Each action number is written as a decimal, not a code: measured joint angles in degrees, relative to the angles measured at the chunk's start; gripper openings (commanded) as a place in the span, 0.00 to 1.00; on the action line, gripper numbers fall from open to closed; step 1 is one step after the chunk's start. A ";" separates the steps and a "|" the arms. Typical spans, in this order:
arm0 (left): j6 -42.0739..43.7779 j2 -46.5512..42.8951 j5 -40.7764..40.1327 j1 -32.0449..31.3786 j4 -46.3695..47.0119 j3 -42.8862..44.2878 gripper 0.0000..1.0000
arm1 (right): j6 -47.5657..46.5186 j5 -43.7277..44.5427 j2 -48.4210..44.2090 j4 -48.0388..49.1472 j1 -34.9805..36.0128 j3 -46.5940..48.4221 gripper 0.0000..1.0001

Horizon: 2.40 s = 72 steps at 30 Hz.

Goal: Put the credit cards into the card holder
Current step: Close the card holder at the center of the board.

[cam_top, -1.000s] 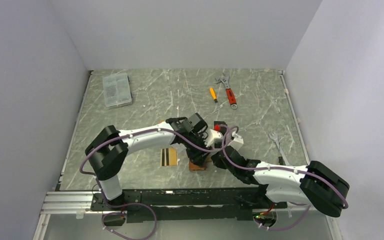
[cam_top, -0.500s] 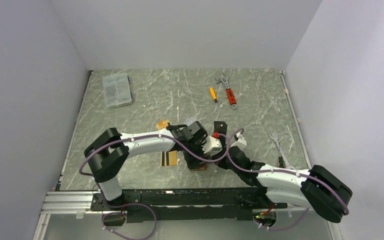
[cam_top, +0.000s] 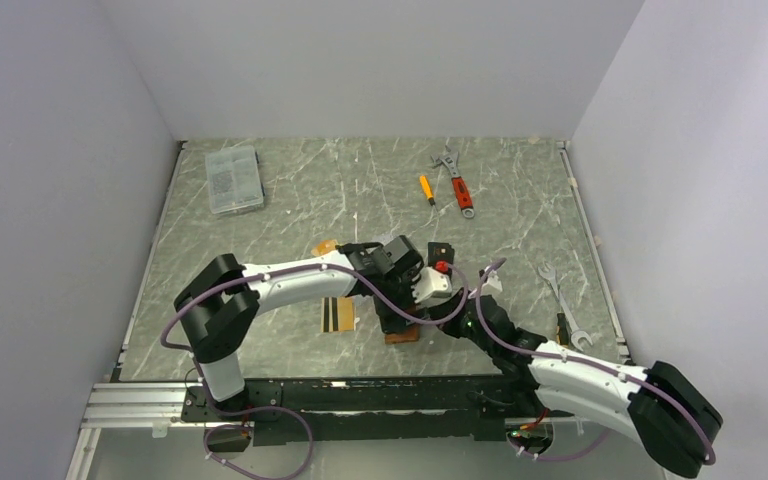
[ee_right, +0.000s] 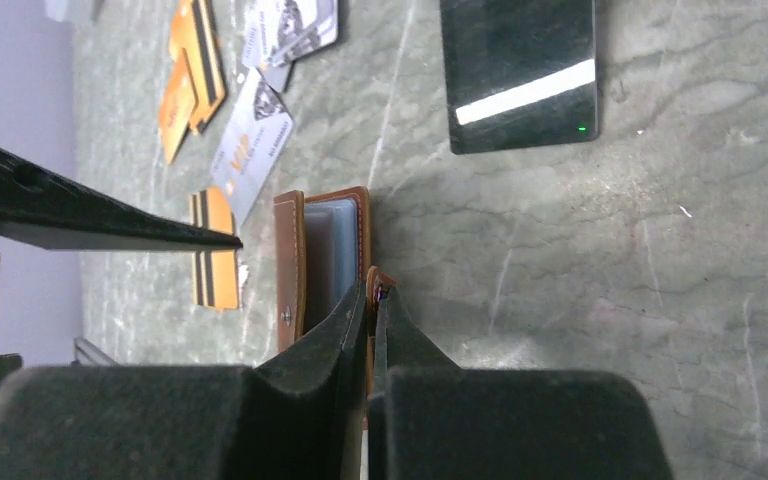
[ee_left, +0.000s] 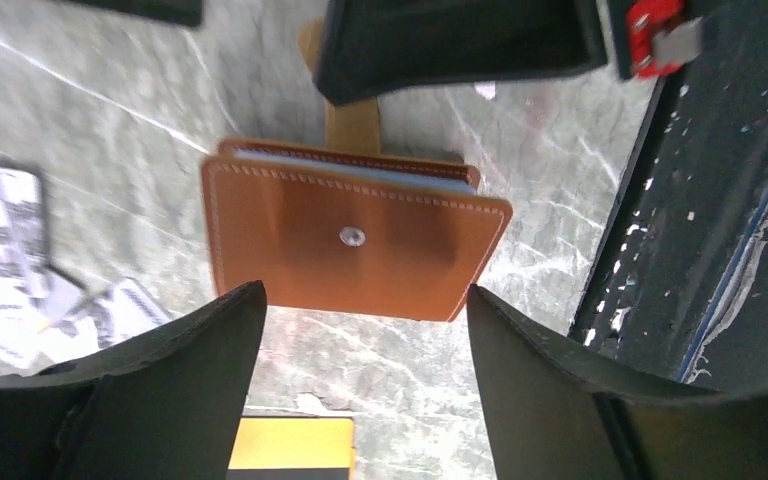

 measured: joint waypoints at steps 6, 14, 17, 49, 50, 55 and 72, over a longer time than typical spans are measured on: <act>2.78 -1.84 -0.33 -0.09 -3.39 6.10 0.93 | -0.42 -0.90 -4.31 -1.86 -0.63 -0.57 0.00; 6.56 -4.83 -3.61 -0.09 -5.53 5.38 0.89 | -0.70 -2.73 -3.98 -6.25 -2.08 -0.22 0.00; 9.18 -4.83 -3.58 -0.15 -8.92 5.62 0.90 | -0.90 -3.96 -0.98 -8.33 -2.95 1.70 0.00; 15.47 -5.16 -6.73 -9.64 7.39 -8.15 0.56 | -2.45 -17.11 1.29 -18.08 -11.96 7.82 0.00; 15.65 -4.63 -6.95 -10.05 7.80 -8.15 0.52 | -2.54 -17.16 1.25 -18.23 -11.96 7.82 0.00; 17.57 -3.34 -8.74 -11.50 10.86 -9.44 0.24 | -3.06 -17.25 -0.81 -18.12 -11.96 7.37 0.00; 20.04 -3.21 -9.40 -12.28 14.95 -12.39 0.08 | -6.08 -17.79 -1.75 -21.35 -12.07 8.07 0.23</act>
